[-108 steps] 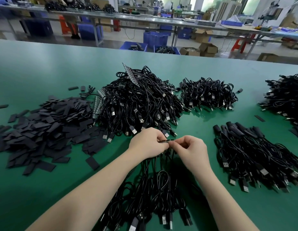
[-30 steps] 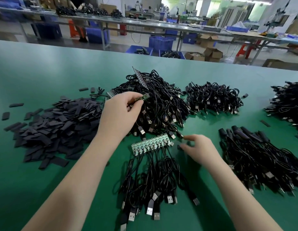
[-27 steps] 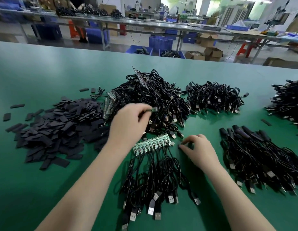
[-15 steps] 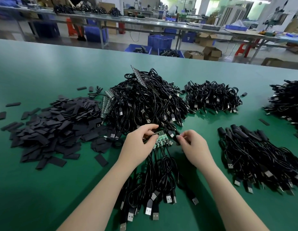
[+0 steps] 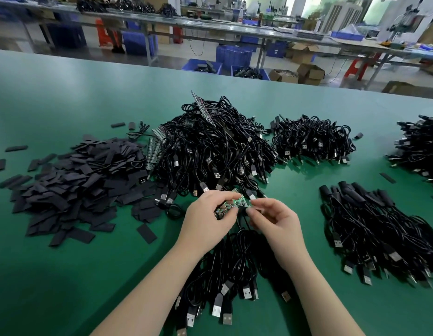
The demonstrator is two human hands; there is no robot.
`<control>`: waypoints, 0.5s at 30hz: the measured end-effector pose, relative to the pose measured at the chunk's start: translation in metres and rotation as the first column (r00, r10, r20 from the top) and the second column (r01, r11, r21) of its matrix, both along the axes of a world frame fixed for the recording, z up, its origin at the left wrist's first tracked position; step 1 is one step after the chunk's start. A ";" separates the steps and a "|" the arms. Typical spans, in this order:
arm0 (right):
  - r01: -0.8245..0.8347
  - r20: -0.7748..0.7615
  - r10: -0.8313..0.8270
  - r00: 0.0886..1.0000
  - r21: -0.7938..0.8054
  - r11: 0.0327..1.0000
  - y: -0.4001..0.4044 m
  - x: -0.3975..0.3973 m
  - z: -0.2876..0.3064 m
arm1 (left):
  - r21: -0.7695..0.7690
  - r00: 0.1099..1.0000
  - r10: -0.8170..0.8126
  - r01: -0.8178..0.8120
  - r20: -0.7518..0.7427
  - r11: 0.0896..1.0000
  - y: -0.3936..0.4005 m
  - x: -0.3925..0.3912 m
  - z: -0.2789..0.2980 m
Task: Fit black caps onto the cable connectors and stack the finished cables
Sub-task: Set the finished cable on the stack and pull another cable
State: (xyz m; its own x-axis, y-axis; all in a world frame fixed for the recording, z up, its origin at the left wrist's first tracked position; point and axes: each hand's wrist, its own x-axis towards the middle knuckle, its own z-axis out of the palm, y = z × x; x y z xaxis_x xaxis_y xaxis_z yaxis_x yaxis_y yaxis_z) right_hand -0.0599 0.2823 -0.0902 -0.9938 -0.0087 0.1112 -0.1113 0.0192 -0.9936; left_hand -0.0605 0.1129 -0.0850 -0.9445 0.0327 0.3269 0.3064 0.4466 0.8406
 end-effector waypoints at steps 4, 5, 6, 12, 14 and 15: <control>-0.007 0.009 0.007 1.000 -0.025 1.000 -0.001 0.002 -0.001 | -0.007 0.997 -0.068 0.068 -0.021 0.998 -0.001 0.001 0.000; -0.003 0.019 0.004 1.000 -0.048 0.999 -0.001 0.002 -0.001 | -0.008 0.997 -0.074 0.074 -0.027 0.997 -0.001 0.001 0.001; 0.001 0.029 0.001 1.000 -0.068 0.998 -0.001 0.002 -0.001 | -0.013 0.996 -0.080 0.080 -0.031 0.997 -0.001 0.001 0.001; 0.058 0.072 -0.048 0.996 -0.139 0.989 -0.001 0.001 -0.003 | -0.005 0.997 -0.079 0.079 -0.014 0.997 -0.001 0.002 0.001; 0.058 0.077 -0.047 0.996 -0.155 0.986 -0.002 0.002 -0.003 | 0.008 0.998 -0.063 0.063 -0.018 0.998 0.000 0.003 0.002; 0.051 0.080 -0.039 0.996 -0.154 0.987 -0.002 0.002 -0.002 | 0.017 0.998 -0.056 0.056 -0.019 0.998 0.000 0.003 0.002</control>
